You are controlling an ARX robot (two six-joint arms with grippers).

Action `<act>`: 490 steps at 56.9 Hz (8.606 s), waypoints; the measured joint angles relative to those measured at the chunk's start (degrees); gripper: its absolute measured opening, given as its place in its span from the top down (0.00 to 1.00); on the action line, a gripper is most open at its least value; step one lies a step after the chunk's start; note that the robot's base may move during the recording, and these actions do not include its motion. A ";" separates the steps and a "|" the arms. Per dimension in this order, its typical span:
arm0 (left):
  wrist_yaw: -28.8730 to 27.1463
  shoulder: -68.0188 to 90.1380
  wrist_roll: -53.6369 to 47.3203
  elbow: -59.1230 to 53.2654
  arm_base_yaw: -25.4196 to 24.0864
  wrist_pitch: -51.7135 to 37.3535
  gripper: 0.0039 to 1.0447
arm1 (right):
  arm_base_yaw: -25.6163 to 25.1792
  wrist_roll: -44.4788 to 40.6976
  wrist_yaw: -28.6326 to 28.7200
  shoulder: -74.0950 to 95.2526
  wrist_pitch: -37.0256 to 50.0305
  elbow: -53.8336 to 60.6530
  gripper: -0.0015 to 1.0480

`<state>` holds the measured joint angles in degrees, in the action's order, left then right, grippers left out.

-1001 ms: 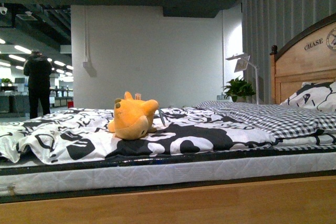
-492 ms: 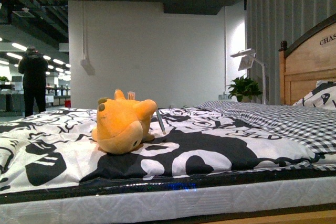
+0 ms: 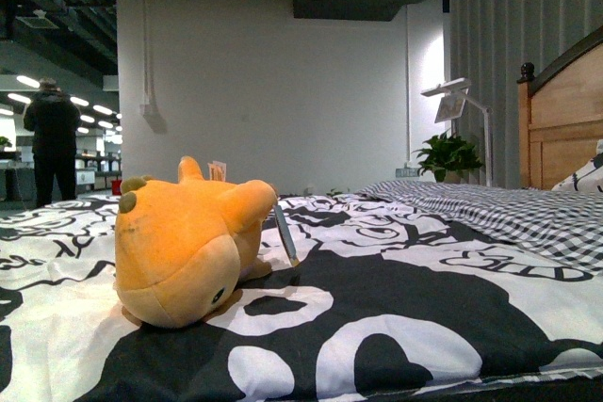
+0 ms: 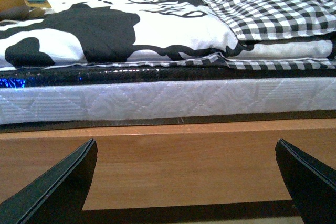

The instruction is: Put away toys

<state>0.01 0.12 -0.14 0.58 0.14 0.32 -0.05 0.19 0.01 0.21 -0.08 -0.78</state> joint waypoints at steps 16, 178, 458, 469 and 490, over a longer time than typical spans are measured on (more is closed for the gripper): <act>0.00 0.00 0.00 0.00 0.00 0.00 0.06 | 0.00 0.00 -0.02 0.00 0.00 0.00 0.02; -0.04 -0.02 0.00 0.00 0.00 0.00 0.06 | 20.33 -7.82 -15.69 71.45 48.02 -32.89 0.02; -0.04 -0.02 0.00 0.00 0.00 0.00 0.06 | -9.97 9.86 18.95 59.82 36.63 -43.15 0.90; -0.04 -0.02 0.00 0.00 0.00 0.00 0.06 | -13.81 12.59 21.81 52.50 33.97 -37.38 0.90; -0.04 -0.02 0.00 0.00 0.00 0.00 0.06 | -15.67 13.14 21.18 46.29 29.24 -33.27 0.90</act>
<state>-0.03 0.10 -0.14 0.58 0.14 0.32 -15.73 13.32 21.19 46.50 29.17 -34.04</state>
